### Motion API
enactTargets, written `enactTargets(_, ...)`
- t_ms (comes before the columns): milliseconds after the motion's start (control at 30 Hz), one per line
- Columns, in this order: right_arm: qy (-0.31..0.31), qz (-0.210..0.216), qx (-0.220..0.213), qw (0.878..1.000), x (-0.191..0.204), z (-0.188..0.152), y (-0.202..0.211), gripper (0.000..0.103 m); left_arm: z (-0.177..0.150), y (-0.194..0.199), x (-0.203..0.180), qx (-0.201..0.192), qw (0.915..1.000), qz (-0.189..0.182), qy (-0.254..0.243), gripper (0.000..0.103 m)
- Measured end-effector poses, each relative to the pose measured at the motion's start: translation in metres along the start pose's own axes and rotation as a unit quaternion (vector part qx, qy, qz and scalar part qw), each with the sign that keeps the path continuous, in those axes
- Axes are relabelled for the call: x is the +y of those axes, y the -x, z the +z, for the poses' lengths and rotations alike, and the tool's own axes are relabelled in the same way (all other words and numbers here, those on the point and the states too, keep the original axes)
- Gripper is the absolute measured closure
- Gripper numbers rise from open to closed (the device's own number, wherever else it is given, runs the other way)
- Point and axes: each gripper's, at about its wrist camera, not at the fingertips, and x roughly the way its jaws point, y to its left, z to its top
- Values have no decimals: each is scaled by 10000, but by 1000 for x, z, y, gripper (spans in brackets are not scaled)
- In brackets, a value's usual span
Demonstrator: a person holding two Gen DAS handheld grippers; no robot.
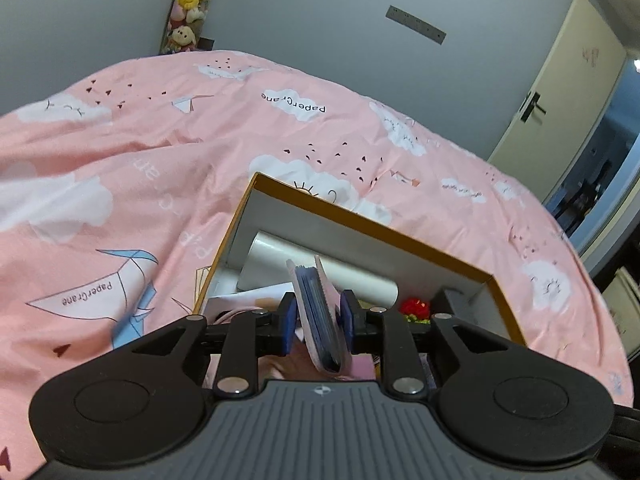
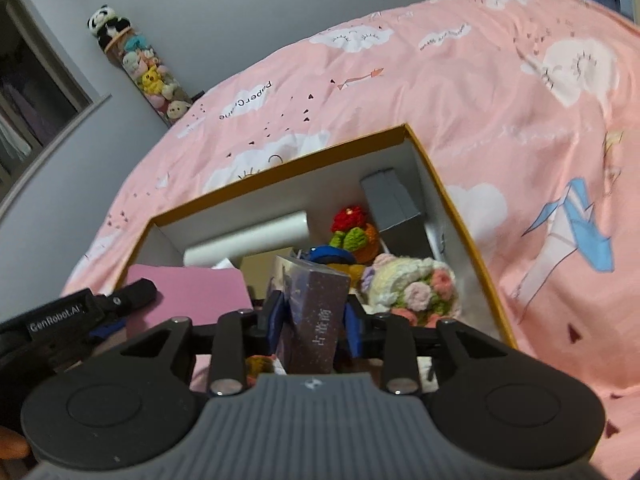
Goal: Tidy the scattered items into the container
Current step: 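Carry the pink holder in left tool and card boxes in right tool over the box, then lower the items into the box and open both tools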
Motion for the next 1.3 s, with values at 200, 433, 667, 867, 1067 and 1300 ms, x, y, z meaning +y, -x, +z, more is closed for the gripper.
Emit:
enactTargets(200,538,-508,-246,9970,8,-4,8,61,-4,3,-11,-17,9985,329,-427,68)
enactTargets(433,966,-779,-518,9909,15,-7,22,56,-10,9,-23,-246,9932,648,-934,49)
enactTargets(667,1155,-836,-692,9874,22,-14,32,47,-10,23,-33,-653,9863,801,-1286,39)
enactTargets(867,1315,-876,-1094,9814,32,-17,49,43,-5,43,-41,-1027,9811,829,-1413,28)
enactTargets(1067,1407,-617,-1777,9720,41,-21,74,31,-1,68,-49,-1481,9745,806,-1478,17)
enactTargets(1300,1424,-332,-2541,9561,47,-28,98,9,-5,81,-50,-1820,9689,862,-1438,14)
